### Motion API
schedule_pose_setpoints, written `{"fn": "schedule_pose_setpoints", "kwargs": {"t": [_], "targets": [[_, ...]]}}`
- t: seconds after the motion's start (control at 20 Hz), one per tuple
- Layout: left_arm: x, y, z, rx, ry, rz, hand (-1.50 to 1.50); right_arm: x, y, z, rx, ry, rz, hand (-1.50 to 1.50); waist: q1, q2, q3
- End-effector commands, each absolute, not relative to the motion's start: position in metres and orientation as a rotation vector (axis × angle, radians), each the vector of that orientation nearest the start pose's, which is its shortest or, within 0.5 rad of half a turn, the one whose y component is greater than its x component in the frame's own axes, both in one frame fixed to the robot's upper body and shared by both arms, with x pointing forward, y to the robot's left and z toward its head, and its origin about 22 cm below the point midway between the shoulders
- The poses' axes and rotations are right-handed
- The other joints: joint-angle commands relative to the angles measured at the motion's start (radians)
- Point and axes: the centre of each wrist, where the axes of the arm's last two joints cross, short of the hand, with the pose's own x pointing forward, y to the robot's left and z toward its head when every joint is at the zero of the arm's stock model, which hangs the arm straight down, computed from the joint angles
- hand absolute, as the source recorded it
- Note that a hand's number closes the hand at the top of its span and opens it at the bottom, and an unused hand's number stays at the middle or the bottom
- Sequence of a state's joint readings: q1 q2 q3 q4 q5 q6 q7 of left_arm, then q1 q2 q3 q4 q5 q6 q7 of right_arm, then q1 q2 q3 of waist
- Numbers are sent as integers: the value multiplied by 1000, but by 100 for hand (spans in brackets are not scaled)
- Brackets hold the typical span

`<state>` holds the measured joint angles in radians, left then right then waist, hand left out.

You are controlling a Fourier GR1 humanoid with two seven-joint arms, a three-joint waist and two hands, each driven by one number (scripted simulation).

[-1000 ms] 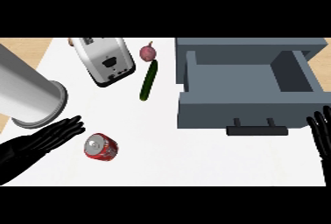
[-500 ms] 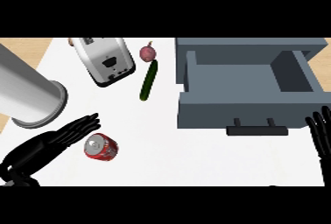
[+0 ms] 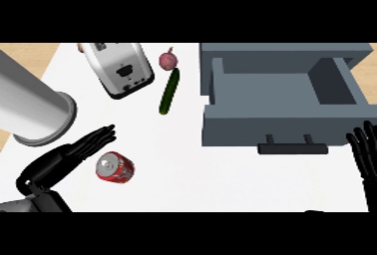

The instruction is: Pick up the can, place it into the drawer and close the drawer

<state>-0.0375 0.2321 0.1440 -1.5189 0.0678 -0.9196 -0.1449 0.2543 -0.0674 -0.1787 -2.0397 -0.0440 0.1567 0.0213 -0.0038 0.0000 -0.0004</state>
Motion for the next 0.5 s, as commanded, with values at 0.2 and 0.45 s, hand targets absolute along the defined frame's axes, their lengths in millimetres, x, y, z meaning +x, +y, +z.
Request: {"fn": "schedule_pose_setpoints", "kwargs": {"t": [0.2, 0.45], "targets": [[256, 321, -20, -542, -1549, -715, -150, 167, -288, 54, -173, -1782, 23, -150, -1, 0, 0], [266, 338, -27, -532, -1536, -708, -150, 179, -296, 69, -179, -1790, -8, -150, -1, 1, 0]]}}
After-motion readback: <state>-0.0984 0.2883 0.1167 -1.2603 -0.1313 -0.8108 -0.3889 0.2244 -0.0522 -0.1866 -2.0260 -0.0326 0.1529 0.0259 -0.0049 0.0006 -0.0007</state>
